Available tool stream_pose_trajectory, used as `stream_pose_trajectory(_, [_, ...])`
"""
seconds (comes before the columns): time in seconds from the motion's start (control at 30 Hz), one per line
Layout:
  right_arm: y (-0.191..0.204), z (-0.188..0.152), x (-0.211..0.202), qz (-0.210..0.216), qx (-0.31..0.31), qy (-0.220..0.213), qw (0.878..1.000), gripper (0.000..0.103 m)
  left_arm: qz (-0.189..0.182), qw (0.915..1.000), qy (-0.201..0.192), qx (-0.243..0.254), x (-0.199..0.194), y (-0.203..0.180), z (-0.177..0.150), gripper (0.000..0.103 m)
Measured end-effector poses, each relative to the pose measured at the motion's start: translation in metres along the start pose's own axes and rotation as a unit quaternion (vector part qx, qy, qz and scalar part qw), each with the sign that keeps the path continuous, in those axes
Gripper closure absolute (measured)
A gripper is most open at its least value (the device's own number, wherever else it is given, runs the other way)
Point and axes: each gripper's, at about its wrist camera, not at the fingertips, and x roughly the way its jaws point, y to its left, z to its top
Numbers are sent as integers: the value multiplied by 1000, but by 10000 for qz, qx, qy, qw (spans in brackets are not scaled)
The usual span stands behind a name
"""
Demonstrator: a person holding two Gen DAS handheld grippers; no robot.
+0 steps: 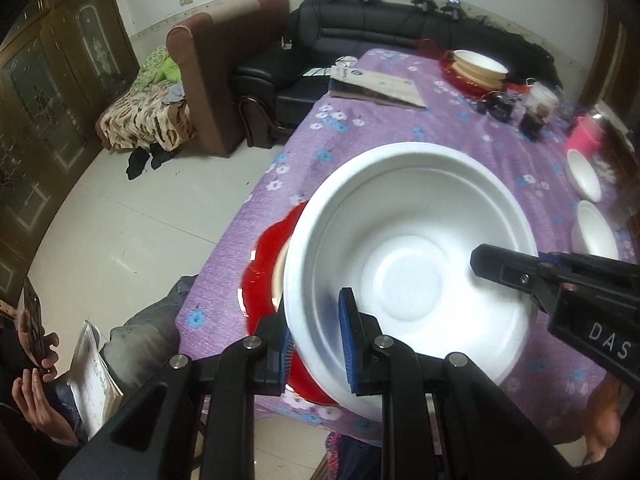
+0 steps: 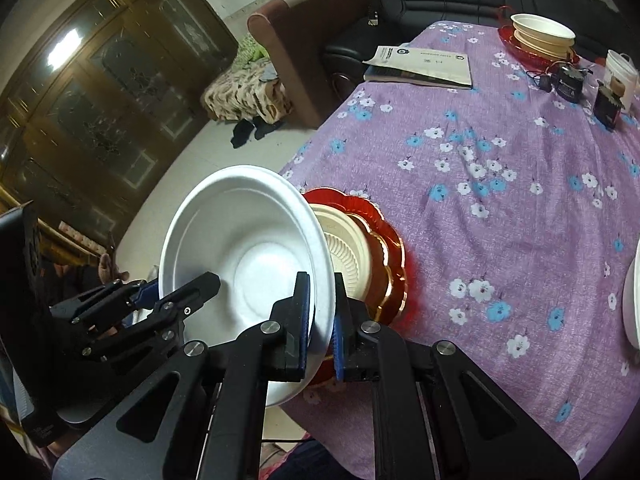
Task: Organize plates and bowls
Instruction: 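Place the white bowl with the right gripper onto the stack held by the left gripper, then open the right gripper and move it toward another white bowl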
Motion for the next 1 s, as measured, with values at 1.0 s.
stream_pose_trajectory(1.0, [-12,0,62,-439,-28,408,9982,77,-63,9971,-570,-506,-10,38,-4,58])
